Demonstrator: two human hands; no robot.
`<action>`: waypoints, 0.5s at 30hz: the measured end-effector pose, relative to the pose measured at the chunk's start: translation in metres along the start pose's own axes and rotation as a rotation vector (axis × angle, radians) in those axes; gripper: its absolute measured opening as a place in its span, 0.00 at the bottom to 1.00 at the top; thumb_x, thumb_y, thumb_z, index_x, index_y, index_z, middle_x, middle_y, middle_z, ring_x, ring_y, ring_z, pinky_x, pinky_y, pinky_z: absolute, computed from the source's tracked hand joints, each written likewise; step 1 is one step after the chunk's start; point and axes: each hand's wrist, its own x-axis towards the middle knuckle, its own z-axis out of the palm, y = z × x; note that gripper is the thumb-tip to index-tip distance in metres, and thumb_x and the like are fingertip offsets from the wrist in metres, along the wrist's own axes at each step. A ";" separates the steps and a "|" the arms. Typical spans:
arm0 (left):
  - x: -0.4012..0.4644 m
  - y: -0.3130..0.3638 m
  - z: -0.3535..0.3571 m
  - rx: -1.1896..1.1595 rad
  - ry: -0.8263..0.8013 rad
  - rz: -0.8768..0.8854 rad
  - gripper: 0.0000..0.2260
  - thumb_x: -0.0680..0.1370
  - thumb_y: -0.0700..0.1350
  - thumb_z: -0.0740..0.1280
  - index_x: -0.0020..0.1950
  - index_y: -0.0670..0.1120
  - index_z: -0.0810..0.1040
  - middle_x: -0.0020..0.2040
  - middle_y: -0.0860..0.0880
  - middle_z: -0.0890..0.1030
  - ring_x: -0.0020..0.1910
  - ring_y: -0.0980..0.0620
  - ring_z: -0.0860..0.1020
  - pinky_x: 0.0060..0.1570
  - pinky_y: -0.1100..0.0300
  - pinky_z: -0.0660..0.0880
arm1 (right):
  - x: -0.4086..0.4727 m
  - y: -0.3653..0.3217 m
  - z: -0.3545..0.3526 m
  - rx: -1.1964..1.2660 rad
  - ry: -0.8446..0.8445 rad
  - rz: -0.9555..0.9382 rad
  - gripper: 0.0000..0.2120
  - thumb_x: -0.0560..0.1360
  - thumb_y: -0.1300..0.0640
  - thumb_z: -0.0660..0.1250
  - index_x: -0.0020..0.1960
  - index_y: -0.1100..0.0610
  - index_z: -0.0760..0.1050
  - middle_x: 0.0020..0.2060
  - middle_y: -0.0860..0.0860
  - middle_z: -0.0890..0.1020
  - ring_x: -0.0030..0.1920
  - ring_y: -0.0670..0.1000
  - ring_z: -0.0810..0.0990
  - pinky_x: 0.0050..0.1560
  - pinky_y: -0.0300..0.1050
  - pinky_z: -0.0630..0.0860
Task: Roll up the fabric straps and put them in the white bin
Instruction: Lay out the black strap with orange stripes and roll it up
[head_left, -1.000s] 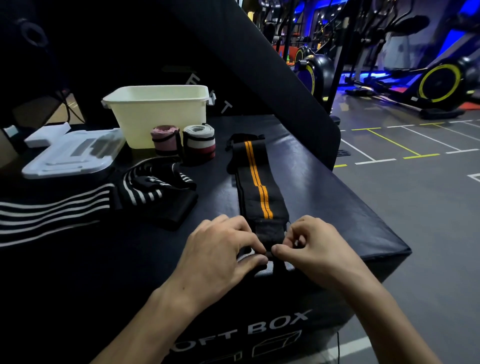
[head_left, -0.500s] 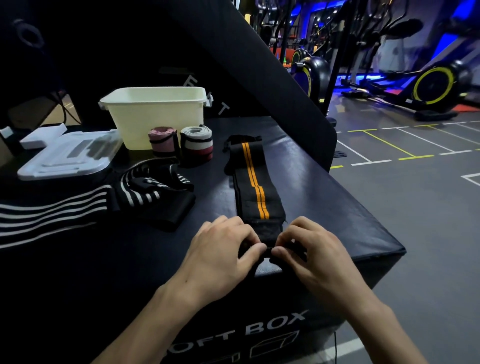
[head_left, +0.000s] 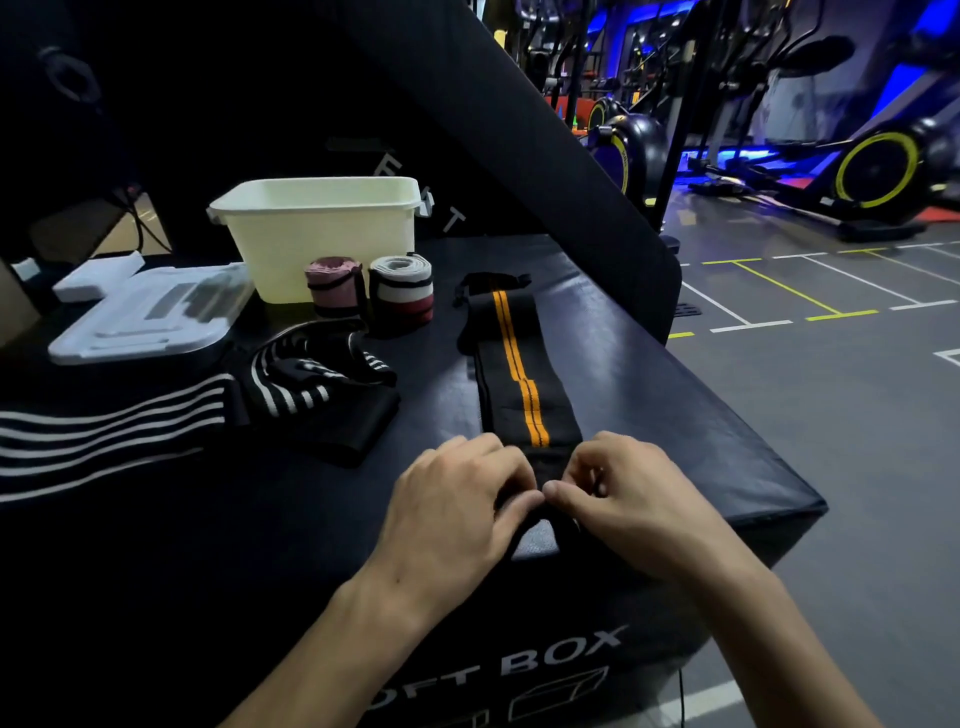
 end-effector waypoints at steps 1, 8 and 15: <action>0.000 -0.002 -0.001 -0.001 -0.018 0.017 0.09 0.78 0.62 0.68 0.47 0.57 0.79 0.44 0.59 0.76 0.45 0.58 0.73 0.46 0.59 0.72 | 0.000 0.000 0.001 0.028 0.015 0.003 0.15 0.72 0.41 0.73 0.33 0.48 0.75 0.35 0.44 0.78 0.40 0.44 0.77 0.43 0.49 0.76; -0.001 -0.011 0.003 0.019 0.008 0.108 0.14 0.76 0.65 0.63 0.47 0.58 0.80 0.45 0.59 0.77 0.45 0.58 0.73 0.43 0.60 0.73 | -0.013 0.006 0.005 0.225 0.154 -0.085 0.09 0.69 0.46 0.78 0.37 0.46 0.79 0.38 0.37 0.79 0.40 0.41 0.78 0.37 0.33 0.69; 0.000 -0.007 0.009 0.072 0.072 0.116 0.13 0.80 0.60 0.60 0.45 0.54 0.79 0.42 0.57 0.78 0.42 0.54 0.75 0.39 0.54 0.75 | -0.021 0.013 0.006 0.197 0.161 -0.219 0.10 0.68 0.42 0.78 0.42 0.45 0.81 0.43 0.39 0.78 0.42 0.44 0.78 0.40 0.36 0.73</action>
